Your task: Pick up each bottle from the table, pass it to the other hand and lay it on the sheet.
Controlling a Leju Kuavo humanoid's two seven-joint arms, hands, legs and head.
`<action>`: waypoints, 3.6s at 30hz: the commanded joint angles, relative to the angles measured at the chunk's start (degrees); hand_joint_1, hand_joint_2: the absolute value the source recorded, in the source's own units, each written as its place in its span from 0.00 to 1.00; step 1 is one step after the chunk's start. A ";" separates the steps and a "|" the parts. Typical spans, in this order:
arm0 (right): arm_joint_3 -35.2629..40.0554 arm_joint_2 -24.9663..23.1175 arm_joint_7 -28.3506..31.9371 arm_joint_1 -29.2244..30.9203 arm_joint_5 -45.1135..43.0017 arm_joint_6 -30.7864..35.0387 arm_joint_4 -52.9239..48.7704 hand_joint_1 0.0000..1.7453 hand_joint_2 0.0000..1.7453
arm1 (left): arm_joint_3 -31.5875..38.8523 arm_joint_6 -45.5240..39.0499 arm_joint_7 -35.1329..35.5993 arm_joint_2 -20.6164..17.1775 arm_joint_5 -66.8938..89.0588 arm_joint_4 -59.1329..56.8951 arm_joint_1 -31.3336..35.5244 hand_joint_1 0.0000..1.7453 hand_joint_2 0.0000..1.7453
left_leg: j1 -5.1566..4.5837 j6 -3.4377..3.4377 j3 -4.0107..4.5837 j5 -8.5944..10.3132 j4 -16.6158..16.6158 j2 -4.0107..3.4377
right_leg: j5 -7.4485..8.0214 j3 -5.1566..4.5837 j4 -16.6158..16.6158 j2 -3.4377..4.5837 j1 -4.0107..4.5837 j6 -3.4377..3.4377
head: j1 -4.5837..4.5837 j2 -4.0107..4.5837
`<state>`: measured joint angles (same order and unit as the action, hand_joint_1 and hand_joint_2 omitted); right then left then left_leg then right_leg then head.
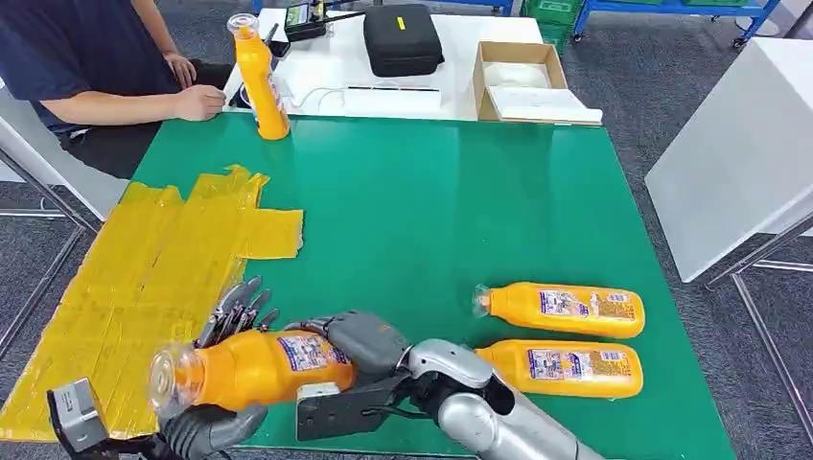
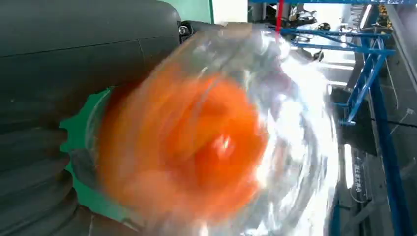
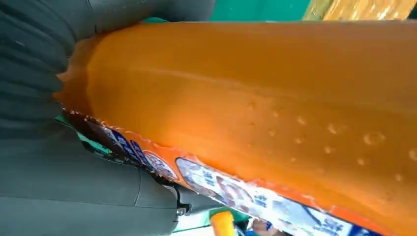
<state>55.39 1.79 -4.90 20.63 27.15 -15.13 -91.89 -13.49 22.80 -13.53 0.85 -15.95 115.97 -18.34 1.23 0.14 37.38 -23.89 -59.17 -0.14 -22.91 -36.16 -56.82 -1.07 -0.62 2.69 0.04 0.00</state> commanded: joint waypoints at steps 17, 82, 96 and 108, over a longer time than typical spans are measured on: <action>4.26 2.09 1.16 -0.08 1.88 -2.83 -1.57 1.00 1.00 | 2.19 3.05 -1.00 0.52 -5.43 -3.31 1.03 1.00 1.00 | -0.05 -0.07 -0.32 -0.04 0.11 0.05 | -0.08 0.28 0.06 0.03 -0.04 -0.10 | 0.00 0.00; -7.15 2.28 3.26 -14.16 -1.99 9.20 -5.35 0.00 0.00 | 0.93 -3.12 -1.26 2.32 -1.55 1.02 0.53 1.00 1.00 | -0.04 -0.06 -0.19 -0.08 0.05 0.04 | -0.08 0.15 0.02 0.03 -0.04 -0.09 | 0.02 0.00; -9.34 2.41 3.89 -17.41 4.55 12.27 -10.80 0.00 0.00 | 3.94 -13.18 -4.17 4.28 16.43 2.60 0.58 1.00 1.00 | -0.06 -0.06 -0.27 -0.13 0.04 0.08 | -0.13 0.23 -0.01 0.01 -0.05 -0.10 | 0.00 0.00; -17.25 11.80 5.81 -31.40 9.74 16.45 -28.18 0.00 0.00 | 9.77 -45.37 -6.02 -1.14 71.29 -10.61 3.41 1.00 1.00 | -0.12 -0.08 -0.40 -0.08 0.21 0.32 | -0.19 0.41 0.14 -0.23 -0.12 -0.07 | 0.00 0.00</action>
<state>43.25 5.38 -0.63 -3.20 36.17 -1.33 -110.84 -8.28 -16.31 -18.86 3.45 46.09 117.85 -16.88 1.23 0.17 37.39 -23.97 -59.17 -0.10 -23.02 -36.19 -56.81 -1.09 -0.63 2.77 0.04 0.00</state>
